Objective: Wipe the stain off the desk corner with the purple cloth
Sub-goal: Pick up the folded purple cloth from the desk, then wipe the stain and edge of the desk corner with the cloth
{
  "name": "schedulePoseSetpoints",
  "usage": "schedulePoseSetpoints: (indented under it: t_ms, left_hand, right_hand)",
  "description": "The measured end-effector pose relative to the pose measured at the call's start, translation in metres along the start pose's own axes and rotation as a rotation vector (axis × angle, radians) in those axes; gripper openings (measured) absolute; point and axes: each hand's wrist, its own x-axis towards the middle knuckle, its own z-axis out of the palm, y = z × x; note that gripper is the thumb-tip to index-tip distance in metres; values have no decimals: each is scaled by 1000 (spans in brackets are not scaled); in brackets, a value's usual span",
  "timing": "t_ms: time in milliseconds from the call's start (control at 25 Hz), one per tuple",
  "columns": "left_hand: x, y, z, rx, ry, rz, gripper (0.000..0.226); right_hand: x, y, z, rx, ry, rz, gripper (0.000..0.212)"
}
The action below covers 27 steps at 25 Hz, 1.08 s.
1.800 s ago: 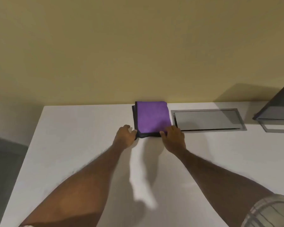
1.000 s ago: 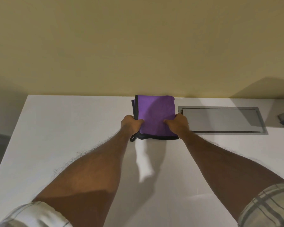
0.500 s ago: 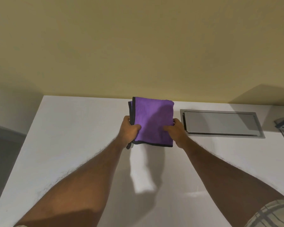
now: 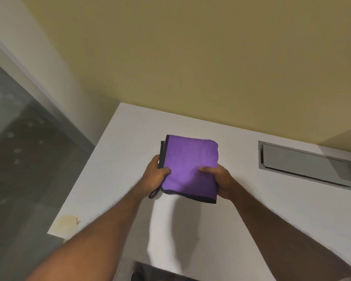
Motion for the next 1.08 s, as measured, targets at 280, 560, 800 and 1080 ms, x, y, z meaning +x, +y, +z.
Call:
schedulePoseSetpoints:
  t_ms: [280,560,800,1080]
  left_hand:
    - [-83,-50,-83,-11,178,22,63]
    - [-163,-110,-169,121,366,61,69]
    - [-225,-176,-250,562,467,85,72]
    - [-259,-238,-297,864,459,-50,93]
  right_hand:
    - [-37,50,92,-130,-39,22,41]
    - [-64,99,170,-282,-39,-95,34]
    - [-82,124,233,-626,107,-420,17]
    - [-84,155,294,-995,73,-792,30]
